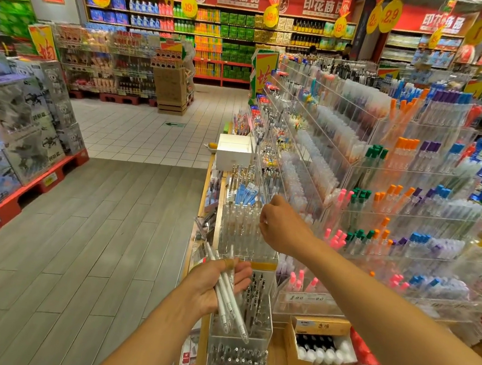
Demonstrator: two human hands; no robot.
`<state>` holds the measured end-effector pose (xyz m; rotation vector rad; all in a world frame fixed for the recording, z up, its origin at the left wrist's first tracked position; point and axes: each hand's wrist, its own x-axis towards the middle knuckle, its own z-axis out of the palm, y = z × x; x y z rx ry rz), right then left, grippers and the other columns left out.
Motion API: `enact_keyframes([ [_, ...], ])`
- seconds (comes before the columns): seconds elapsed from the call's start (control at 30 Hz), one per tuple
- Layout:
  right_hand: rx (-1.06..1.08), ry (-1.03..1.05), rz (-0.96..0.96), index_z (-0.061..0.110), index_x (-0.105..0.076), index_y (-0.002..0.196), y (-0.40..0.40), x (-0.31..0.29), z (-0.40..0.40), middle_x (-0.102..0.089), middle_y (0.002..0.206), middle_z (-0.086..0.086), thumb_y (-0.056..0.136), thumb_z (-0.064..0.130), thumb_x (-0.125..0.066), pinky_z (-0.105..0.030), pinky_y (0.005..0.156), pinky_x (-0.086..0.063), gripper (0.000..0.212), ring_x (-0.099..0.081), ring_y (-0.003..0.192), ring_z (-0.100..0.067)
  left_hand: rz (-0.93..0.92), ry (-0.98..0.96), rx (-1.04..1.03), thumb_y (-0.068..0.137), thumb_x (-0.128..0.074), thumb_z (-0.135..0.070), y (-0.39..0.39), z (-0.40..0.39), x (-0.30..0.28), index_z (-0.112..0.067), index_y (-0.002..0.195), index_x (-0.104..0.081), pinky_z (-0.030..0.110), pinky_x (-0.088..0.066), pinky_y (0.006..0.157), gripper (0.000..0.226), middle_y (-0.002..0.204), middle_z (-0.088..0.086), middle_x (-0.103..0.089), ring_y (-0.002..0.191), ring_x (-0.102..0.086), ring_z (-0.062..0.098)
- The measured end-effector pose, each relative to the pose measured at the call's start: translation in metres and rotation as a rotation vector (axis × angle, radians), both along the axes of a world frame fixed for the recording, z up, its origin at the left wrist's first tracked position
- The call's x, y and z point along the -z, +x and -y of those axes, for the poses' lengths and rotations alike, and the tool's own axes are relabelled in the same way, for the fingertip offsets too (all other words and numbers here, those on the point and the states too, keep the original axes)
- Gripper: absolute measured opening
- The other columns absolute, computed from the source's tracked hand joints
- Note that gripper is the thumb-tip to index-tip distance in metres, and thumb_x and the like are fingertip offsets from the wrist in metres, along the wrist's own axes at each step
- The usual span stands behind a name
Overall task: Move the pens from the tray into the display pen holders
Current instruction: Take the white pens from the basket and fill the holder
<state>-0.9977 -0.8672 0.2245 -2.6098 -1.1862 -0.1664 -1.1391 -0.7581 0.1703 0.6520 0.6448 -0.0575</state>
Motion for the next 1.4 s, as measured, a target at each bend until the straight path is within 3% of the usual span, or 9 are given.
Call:
enact_keyframes([
  [0.1, 0.013, -0.095, 0.057, 0.006, -0.066, 0.091, -0.001, -0.01, -0.001, -0.048, 0.1, -0.005, 0.092, 0.014, -0.057, -0.043, 0.075, -0.052, 0.013, -0.055, 0.087, -0.026, 0.013, 0.003, -0.004, 0.097, -0.051, 0.003, -0.001, 0.0, 0.0, 0.008, 0.095, -0.062, 0.043, -0.062, 0.06, 0.012, 0.081, 0.025, -0.073, 0.067, -0.075, 0.031],
  [0.2, -0.012, 0.006, 0.053, 0.013, -0.064, 0.108, -0.012, -0.013, 0.0, -0.052, 0.109, -0.001, 0.092, 0.022, -0.061, -0.033, 0.076, -0.048, 0.018, -0.055, 0.092, -0.022, 0.036, 0.009, 0.004, 0.096, -0.052, 0.004, -0.001, 0.0, -0.001, 0.009, 0.104, -0.061, 0.042, -0.063, 0.061, 0.013, 0.087, 0.026, -0.073, 0.072, -0.075, 0.032],
  [0.4, 0.024, 0.2, -0.632, 0.011, -0.073, 0.086, -0.042, -0.001, 0.004, -0.071, 0.078, -0.002, 0.094, 0.03, -0.062, -0.021, 0.059, -0.047, 0.024, -0.062, 0.065, -0.009, 0.159, -0.014, 0.054, 0.094, -0.054, 0.003, -0.001, 0.002, -0.003, 0.01, 0.101, -0.065, 0.039, -0.063, 0.065, 0.015, 0.094, 0.028, -0.07, 0.085, -0.067, 0.032],
  [0.53, 0.043, 0.343, -0.867, 0.003, -0.07, 0.081, -0.05, 0.0, 0.007, -0.071, 0.068, -0.005, 0.094, 0.019, -0.063, -0.017, 0.053, -0.05, 0.021, -0.068, 0.058, -0.012, 0.178, 0.014, 0.054, 0.095, -0.053, 0.004, 0.002, 0.005, 0.001, 0.011, 0.105, -0.066, 0.038, -0.062, 0.067, 0.018, 0.107, 0.029, -0.07, 0.089, -0.074, 0.032],
  [0.7, 0.12, 0.261, -0.786, -0.002, -0.065, 0.082, -0.043, -0.005, 0.008, -0.07, 0.076, -0.014, 0.093, 0.019, -0.063, -0.031, 0.062, -0.056, 0.024, -0.067, 0.068, -0.023, 0.171, 0.028, 0.05, 0.093, -0.059, -0.002, 0.005, 0.008, 0.004, 0.006, 0.108, -0.069, 0.034, -0.062, 0.065, 0.02, 0.103, 0.024, -0.073, 0.085, -0.075, 0.028],
  [0.87, 0.154, 0.391, -0.763, 0.007, -0.061, 0.085, -0.028, -0.012, 0.017, -0.067, 0.075, -0.009, 0.099, 0.016, -0.054, -0.018, 0.047, -0.047, 0.017, -0.062, 0.052, -0.006, 0.03, 0.062, -0.009, 0.096, -0.059, -0.02, 0.004, 0.002, 0.009, 0.004, 0.083, -0.071, 0.035, -0.057, 0.058, 0.029, 0.078, 0.02, -0.072, 0.061, -0.069, 0.026],
  [1.07, 0.128, 0.489, -0.444, 0.017, -0.052, 0.089, -0.013, -0.021, 0.022, -0.068, 0.075, -0.005, 0.099, 0.023, -0.053, -0.044, 0.073, -0.058, 0.011, -0.068, 0.069, -0.018, -0.146, 0.069, -0.089, 0.099, -0.057, -0.012, 0.006, -0.008, 0.019, -0.004, 0.074, -0.057, 0.021, -0.044, 0.035, 0.026, 0.047, 0.007, -0.054, 0.033, -0.05, 0.015],
  [1.23, 0.07, 0.45, -0.347, 0.017, -0.05, 0.096, -0.016, -0.017, 0.019, -0.064, 0.081, -0.005, 0.099, 0.023, -0.052, -0.05, 0.075, -0.055, 0.007, -0.065, 0.077, -0.025, -0.181, 0.092, -0.082, 0.096, -0.055, -0.003, 0.01, -0.011, 0.025, -0.003, 0.08, -0.055, 0.021, -0.042, 0.034, 0.016, 0.048, 0.007, -0.053, 0.033, -0.048, 0.012],
  [1.4, 0.032, 0.425, -0.265, 0.016, -0.05, 0.098, -0.018, -0.011, 0.016, -0.064, 0.08, -0.003, 0.099, 0.022, -0.052, -0.045, 0.072, -0.054, 0.007, -0.064, 0.074, -0.021, -0.175, 0.058, -0.078, 0.095, -0.055, -0.001, 0.01, -0.016, 0.026, -0.003, 0.083, -0.055, 0.023, -0.045, 0.037, 0.012, 0.051, 0.007, -0.053, 0.037, -0.049, 0.013],
])
